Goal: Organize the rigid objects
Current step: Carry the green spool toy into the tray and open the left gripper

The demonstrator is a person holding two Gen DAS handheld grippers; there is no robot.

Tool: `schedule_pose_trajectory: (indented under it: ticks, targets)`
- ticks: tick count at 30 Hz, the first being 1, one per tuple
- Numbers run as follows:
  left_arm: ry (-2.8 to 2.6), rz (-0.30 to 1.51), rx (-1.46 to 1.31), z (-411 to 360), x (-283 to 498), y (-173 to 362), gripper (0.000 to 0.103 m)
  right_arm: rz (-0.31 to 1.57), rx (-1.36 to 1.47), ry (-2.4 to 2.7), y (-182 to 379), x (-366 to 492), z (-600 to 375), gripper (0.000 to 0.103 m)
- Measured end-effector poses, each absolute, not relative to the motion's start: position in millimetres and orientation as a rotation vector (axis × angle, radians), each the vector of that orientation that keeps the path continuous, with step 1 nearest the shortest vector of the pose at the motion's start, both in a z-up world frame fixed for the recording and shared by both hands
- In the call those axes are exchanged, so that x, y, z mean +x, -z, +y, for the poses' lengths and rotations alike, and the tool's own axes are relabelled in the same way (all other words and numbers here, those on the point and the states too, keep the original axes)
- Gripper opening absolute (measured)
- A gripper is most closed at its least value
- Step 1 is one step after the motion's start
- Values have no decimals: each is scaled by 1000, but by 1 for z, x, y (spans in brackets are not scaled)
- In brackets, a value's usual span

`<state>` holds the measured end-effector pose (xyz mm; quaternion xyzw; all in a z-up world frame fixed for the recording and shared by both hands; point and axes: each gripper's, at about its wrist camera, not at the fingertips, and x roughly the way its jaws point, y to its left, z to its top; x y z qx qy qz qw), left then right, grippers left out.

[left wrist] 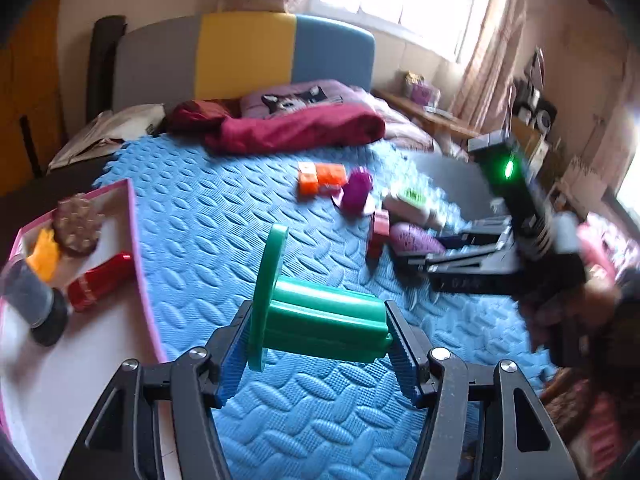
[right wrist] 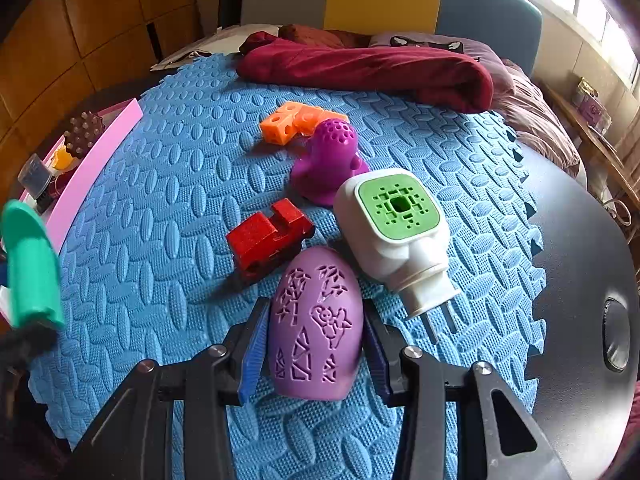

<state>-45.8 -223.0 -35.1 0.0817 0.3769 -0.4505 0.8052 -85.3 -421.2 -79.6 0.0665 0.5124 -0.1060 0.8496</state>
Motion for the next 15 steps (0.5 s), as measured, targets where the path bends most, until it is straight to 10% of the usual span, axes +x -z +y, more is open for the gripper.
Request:
schedule_pose_trajectory:
  ticks: [15]
  targets:
    - [705,983,37,-129,41,51,62,1068,96,226,78,-85,-418,44]
